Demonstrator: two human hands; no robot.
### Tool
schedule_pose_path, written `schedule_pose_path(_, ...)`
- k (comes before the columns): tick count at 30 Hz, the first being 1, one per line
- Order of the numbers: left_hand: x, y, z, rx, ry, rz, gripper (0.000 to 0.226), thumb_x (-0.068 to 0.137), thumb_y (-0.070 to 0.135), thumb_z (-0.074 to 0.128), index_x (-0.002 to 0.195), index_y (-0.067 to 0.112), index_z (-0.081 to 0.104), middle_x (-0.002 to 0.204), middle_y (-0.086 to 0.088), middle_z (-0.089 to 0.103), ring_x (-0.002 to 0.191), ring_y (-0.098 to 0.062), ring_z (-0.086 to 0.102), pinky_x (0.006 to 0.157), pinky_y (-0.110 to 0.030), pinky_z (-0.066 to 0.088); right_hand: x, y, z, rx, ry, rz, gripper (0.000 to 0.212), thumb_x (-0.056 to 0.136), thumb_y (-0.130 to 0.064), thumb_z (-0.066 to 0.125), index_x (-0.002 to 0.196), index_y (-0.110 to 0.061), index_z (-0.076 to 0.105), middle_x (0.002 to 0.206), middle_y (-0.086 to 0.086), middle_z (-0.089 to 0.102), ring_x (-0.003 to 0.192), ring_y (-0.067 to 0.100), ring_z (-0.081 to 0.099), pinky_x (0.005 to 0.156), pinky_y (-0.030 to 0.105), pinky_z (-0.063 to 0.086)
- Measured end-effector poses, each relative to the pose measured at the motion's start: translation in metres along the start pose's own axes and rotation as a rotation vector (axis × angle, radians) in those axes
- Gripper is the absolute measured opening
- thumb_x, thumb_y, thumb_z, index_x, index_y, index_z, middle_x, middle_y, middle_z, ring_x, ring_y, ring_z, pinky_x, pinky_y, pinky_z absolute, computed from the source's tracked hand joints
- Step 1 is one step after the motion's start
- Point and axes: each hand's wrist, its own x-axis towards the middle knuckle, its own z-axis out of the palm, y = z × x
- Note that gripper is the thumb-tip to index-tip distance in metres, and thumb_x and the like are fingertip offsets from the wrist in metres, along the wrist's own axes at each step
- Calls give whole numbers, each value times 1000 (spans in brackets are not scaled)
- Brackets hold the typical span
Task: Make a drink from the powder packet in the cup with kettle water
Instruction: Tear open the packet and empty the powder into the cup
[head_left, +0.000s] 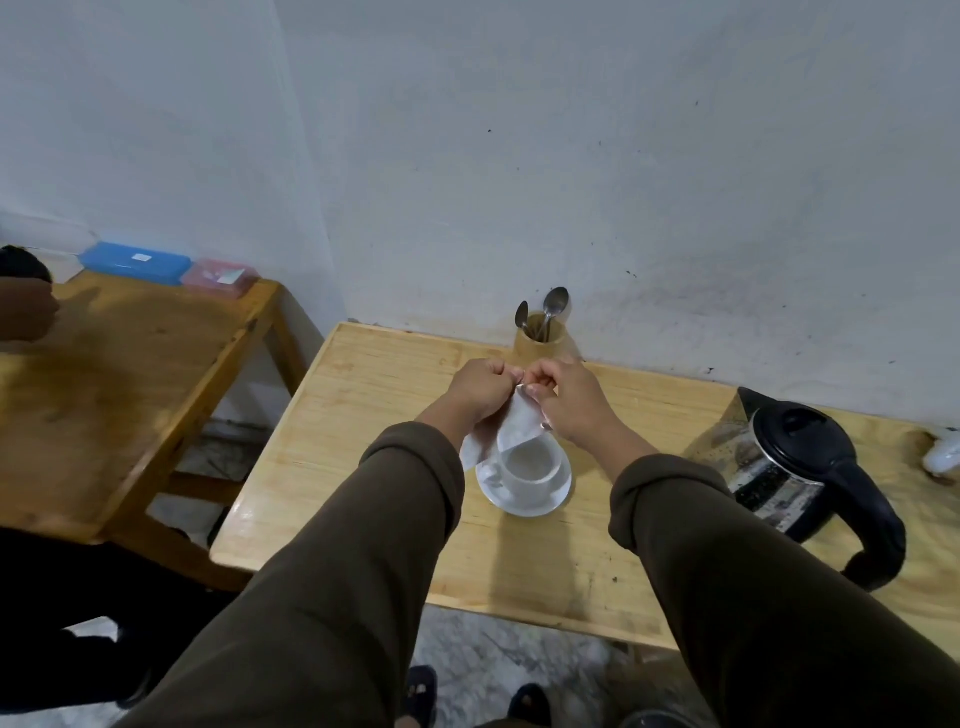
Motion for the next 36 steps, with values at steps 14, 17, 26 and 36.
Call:
schedule_pose_path(14,10,-19,4,-72,290,-132,30,94,22,43,97,18,72,116,-5,68,111,-28,58,99,-34,46,-24,22,-16,82,-323,61,16,89,-4,54,77,-14,59,83,2,53,80,17,47,76,28,38)
schedule_pose_path(17,10,-21,9,-81,307,-148,31,95,23,41,102,17,71,117,-6,66,112,-29,56,100,-35,45,-24,24,-17,129,-331,89,22,89,-4,54,73,-18,57,78,1,53,79,16,46,74,27,38)
schedule_pose_path(26,6,-30,21,-51,299,-209,30,94,20,43,102,16,71,114,-6,68,107,-28,60,95,-35,49,-29,27,-20,174,-391,143,33,88,3,51,67,-22,56,70,-3,55,71,12,49,71,24,40)
schedule_pose_path(36,4,-41,26,151,143,-208,26,95,21,45,89,12,67,99,-11,64,98,-32,57,86,-28,44,-35,45,-13,99,-301,164,24,89,-6,52,72,-23,54,79,-4,57,79,17,53,74,28,42)
